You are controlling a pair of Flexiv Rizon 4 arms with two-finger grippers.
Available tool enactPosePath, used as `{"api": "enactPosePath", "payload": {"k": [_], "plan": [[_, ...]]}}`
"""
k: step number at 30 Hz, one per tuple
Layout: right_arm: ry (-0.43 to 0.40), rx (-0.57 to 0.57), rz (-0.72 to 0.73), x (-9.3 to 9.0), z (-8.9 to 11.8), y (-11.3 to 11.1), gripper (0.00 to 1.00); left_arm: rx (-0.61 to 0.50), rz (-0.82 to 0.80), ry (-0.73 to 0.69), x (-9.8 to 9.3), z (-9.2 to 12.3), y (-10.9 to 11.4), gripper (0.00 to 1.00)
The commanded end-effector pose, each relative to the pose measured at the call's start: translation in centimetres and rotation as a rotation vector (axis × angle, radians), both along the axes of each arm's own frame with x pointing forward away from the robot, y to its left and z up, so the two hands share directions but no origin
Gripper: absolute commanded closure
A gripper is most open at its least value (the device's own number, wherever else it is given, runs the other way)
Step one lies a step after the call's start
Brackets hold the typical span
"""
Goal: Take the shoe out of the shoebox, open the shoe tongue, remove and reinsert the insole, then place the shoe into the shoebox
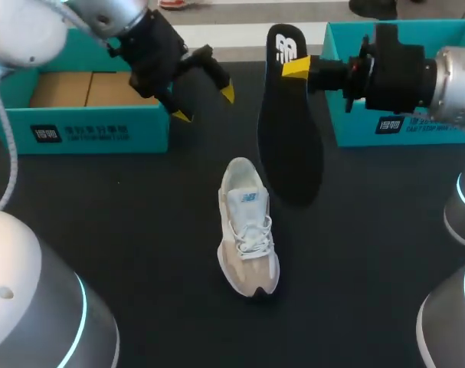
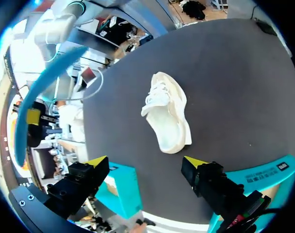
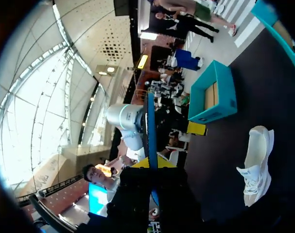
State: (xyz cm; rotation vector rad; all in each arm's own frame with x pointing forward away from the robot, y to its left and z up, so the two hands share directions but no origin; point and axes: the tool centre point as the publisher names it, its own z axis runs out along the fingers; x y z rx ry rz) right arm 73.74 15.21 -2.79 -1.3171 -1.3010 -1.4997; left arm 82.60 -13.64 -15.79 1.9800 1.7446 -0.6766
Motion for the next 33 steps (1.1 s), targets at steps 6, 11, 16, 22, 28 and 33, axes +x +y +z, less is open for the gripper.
{"api": "enactPosePath", "payload": {"k": [6,11,16,22,28,33], "plan": [[0.021,-0.045,-0.042,-1.2,0.7,0.1,1.0,-0.17,0.002,0.017,-0.1,-0.3,0.4,0.0],[0.021,-0.045,-0.042,-1.2,0.7,0.1,1.0,-0.17,0.002,0.017,-0.1,-0.3,0.4,0.0],[0.042,0.016,-0.062,0.1,0.1,-0.4,1.0,-0.306,0.039,0.063,-1.2,-2.1,0.8,0.0],[0.172,0.024,-0.104,4.4,-1.6,-2.7,1.0,-0.494,0.048,0.051,-2.1,-2.0,0.9,0.0],[0.226,0.009,-0.133,6.9,-2.5,-4.4,1.0,-0.636,0.041,0.067,-2.3,-0.3,1.1,0.0],[0.296,0.025,-0.12,8.5,-4.2,-4.1,1.0,-0.696,0.035,0.058,-2.4,0.9,0.9,0.0]]}}
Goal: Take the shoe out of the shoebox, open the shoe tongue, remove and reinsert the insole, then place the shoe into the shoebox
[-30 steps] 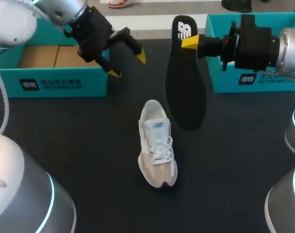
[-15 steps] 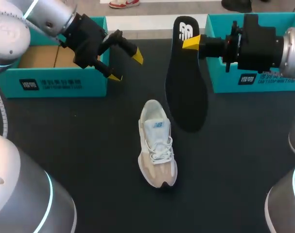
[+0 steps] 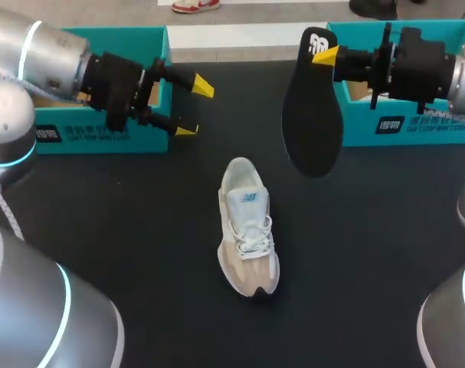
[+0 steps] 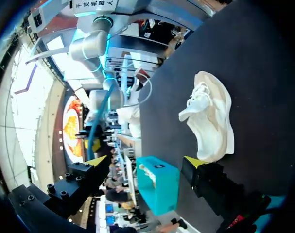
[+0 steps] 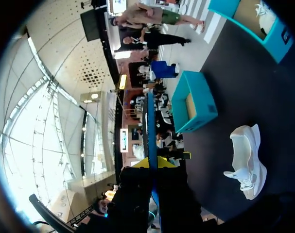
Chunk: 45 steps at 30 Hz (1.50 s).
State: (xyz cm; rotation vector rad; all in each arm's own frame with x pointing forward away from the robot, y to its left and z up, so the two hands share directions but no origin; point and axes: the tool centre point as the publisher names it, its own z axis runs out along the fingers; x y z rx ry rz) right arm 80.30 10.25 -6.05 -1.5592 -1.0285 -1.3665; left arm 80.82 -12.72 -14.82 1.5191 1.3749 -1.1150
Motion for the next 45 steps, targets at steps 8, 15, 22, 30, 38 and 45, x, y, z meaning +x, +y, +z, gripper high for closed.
{"api": "enactPosePath", "payload": {"k": [8,15,22,30,38,45], "plan": [[0.085,0.027,0.04,4.0,-3.2,3.9,1.0,-0.163,0.013,-0.032,-1.2,0.8,-1.4,0.0],[0.126,0.043,0.048,4.9,-4.1,6.7,1.0,-0.237,0.027,-0.053,-1.5,0.8,-4.1,0.0],[0.152,0.058,0.046,5.1,-4.7,8.6,1.0,-0.318,0.061,-0.07,-1.3,1.2,-7.3,0.0],[0.156,0.072,0.031,5.0,-5.1,9.3,1.0,-0.36,0.054,-0.068,-1.6,1.6,-9.7,0.16],[0.161,0.083,0.032,4.6,-5.5,9.4,1.0,-0.351,0.037,-0.064,-1.9,1.8,-9.8,0.49],[0.173,0.087,0.036,4.4,-5.8,8.8,1.0,-0.344,0.032,-0.061,-2.4,2.1,-8.7,0.07]]}}
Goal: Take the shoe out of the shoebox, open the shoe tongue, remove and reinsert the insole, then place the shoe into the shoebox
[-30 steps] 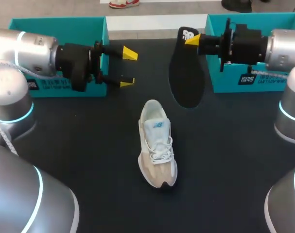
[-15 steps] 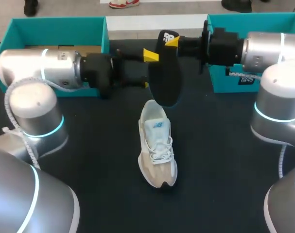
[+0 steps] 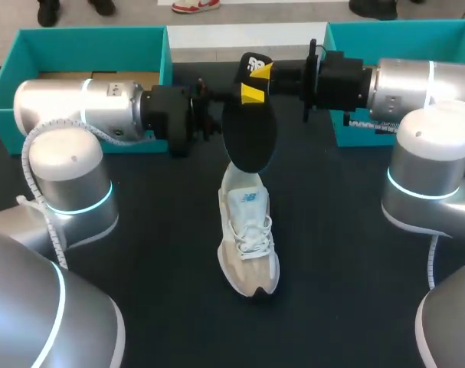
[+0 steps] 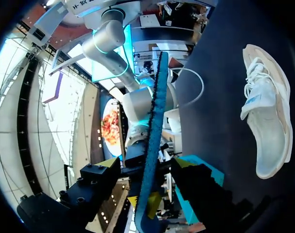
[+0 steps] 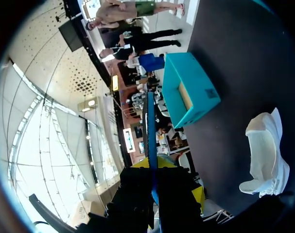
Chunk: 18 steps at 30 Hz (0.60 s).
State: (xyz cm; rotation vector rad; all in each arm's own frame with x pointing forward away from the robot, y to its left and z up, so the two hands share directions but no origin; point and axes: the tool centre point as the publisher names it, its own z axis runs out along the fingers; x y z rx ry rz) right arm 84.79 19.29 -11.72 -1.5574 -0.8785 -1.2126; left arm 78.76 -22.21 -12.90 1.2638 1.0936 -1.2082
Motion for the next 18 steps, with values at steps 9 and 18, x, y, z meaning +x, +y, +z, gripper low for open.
{"api": "enactPosePath", "payload": {"k": [9,18], "plan": [[0.011,-0.008,-0.006,0.08,-0.03,-0.98,1.0,0.0,0.006,0.006,-0.52,-0.25,0.54,0.86],[0.013,-0.011,-0.009,-0.07,0.02,-0.92,1.0,-0.006,0.03,-0.004,-0.46,-0.72,0.34,1.0]]}}
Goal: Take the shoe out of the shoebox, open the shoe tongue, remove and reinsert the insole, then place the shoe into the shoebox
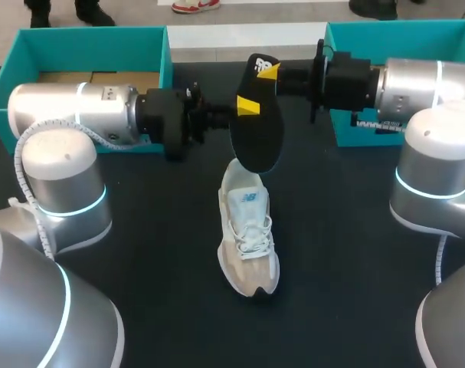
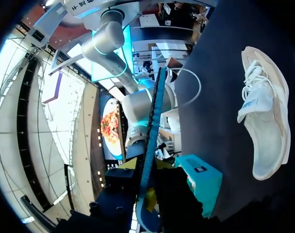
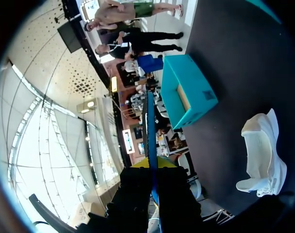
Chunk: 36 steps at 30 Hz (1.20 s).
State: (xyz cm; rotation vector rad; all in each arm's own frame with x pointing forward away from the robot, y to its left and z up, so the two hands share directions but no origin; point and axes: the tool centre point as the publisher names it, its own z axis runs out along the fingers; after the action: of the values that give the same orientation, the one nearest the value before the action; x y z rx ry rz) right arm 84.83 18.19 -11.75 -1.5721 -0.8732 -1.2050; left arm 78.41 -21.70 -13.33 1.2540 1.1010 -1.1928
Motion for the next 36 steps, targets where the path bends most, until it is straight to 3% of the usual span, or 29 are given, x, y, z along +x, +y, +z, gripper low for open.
{"api": "enactPosePath", "payload": {"k": [1,4,5,6,12,15,25,36], "plan": [[0.001,-0.002,-0.004,-0.2,0.0,0.2,1.0,-0.01,0.017,0.0,-0.1,-0.3,-0.1,1.0],[-0.018,-0.001,-0.012,-0.4,0.0,0.3,0.98,-0.027,0.01,0.021,0.0,-0.1,0.3,1.0],[-0.034,-0.007,-0.007,-0.6,0.0,0.2,0.27,-0.027,0.004,0.025,0.0,0.0,0.6,1.0],[-0.071,-0.016,-0.005,-0.7,0.2,0.0,0.0,-0.022,-0.005,0.029,0.0,0.1,0.8,1.0],[-0.24,-0.053,0.115,-2.1,1.4,-1.2,0.0,-0.008,-0.037,0.048,-0.3,0.0,3.1,1.0],[-0.278,-0.058,0.19,-3.1,1.6,-2.1,0.0,-0.003,-0.038,0.049,-0.3,-0.1,4.2,1.0],[-0.302,-0.069,0.259,-6.0,1.2,-5.7,0.0,-0.016,-0.024,0.056,-0.8,0.4,6.6,1.0],[-0.319,-0.07,0.274,-6.0,1.5,-6.2,0.0,0.029,-0.042,0.05,-0.6,0.4,6.8,1.0]]}}
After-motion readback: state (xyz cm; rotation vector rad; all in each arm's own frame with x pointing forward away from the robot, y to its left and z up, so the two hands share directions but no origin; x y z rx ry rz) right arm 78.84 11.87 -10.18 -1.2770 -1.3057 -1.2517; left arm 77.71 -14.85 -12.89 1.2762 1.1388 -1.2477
